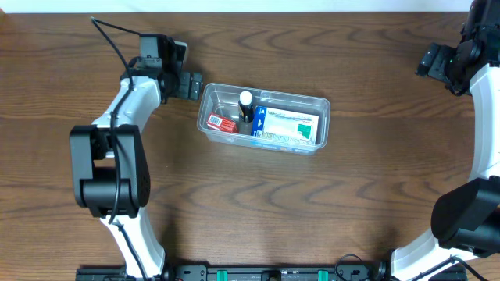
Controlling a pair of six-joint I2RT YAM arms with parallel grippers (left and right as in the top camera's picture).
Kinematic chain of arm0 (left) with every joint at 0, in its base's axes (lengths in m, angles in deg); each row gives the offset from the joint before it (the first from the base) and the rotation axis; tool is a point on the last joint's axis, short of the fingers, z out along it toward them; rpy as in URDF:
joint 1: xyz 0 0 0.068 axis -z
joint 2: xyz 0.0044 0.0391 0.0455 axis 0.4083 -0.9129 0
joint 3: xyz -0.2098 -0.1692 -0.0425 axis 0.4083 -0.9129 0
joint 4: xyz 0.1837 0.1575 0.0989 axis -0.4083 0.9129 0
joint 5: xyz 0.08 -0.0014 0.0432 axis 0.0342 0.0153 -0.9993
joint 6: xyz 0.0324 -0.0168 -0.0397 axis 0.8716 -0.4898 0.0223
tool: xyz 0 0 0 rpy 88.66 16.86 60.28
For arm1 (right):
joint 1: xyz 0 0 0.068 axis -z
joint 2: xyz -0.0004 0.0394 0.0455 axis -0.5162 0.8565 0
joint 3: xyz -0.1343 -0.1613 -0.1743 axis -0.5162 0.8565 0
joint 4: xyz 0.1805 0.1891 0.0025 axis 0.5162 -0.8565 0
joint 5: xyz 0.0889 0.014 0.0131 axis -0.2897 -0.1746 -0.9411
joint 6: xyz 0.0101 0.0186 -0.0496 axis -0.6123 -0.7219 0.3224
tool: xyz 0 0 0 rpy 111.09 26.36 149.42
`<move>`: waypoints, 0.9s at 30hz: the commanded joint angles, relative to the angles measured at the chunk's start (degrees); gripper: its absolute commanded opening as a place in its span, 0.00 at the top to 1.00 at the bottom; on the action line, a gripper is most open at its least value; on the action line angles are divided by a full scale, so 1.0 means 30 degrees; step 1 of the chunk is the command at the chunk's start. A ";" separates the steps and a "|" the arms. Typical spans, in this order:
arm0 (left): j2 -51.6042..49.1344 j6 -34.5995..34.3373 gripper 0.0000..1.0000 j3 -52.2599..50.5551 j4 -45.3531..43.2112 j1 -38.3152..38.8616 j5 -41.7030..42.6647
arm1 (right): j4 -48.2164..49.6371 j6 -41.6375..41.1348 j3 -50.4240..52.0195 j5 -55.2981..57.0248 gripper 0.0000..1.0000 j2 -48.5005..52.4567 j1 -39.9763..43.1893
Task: Pack container
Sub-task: 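Release the red box and move the left gripper to the Zam-Buk tin, then grasp the green Zam-Buk tin with the left gripper and lift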
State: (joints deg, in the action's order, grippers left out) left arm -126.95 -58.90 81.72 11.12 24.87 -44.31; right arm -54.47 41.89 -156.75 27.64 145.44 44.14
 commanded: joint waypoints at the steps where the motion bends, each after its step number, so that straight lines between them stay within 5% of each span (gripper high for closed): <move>1: -0.0204 0.0328 0.02 0.0495 -0.0153 -0.0066 0.0248 | -0.0022 0.0240 0.0036 0.0058 0.01 0.0051 0.0087; 27: -0.0962 0.0350 0.04 0.0233 -0.0124 0.0131 0.0248 | -0.0022 0.0240 0.0036 0.0058 0.01 0.0051 0.0087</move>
State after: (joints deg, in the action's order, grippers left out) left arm -128.85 -58.72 81.72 10.61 25.07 -44.33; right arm -54.47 41.89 -156.75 27.64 145.44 44.14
